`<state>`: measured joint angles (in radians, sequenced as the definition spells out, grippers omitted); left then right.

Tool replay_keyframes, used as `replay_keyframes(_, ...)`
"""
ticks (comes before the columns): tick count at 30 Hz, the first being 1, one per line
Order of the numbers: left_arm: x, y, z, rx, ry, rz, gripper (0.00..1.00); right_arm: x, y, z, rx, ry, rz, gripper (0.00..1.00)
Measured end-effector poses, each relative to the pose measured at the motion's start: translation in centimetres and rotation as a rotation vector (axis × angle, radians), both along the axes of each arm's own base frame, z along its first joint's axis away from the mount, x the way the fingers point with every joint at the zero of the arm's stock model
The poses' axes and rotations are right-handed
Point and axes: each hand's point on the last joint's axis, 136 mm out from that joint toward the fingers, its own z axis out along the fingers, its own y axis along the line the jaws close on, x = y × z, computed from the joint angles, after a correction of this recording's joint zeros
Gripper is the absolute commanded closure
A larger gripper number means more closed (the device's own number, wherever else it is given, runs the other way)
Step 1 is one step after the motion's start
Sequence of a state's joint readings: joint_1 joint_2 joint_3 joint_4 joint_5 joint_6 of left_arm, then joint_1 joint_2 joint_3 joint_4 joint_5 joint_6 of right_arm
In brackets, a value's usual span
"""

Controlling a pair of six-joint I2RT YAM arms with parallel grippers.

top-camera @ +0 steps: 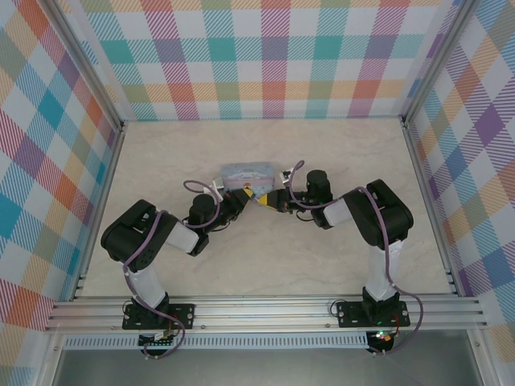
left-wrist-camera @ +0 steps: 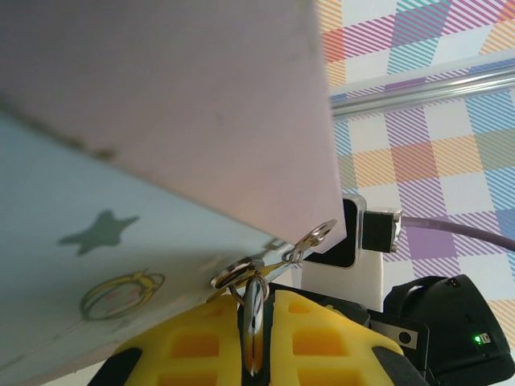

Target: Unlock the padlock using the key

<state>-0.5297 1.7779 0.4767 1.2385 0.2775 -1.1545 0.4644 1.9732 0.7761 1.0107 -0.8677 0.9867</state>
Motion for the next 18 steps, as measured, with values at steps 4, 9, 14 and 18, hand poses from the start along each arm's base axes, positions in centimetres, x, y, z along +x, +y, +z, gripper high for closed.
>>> replay_keyframes(4,0.3,0.1,0.2,-0.001,-0.007,0.013,1.00,0.2,0.2,0.1,0.001,-0.013,-0.015,0.96)
replay_keyframes(9,0.7,0.3,0.0,0.004,-0.007,0.031,1.00,0.3,0.6,0.1,-0.002,-0.010,-0.037,0.96)
replay_keyframes(14,0.9,0.5,0.2,0.001,-0.017,0.049,1.00,0.5,0.9,0.3,0.002,-0.008,-0.055,0.96)
replay_keyframes(18,1.1,0.6,0.2,0.002,-0.019,0.060,1.00,0.5,1.1,0.2,0.007,-0.009,-0.064,0.96)
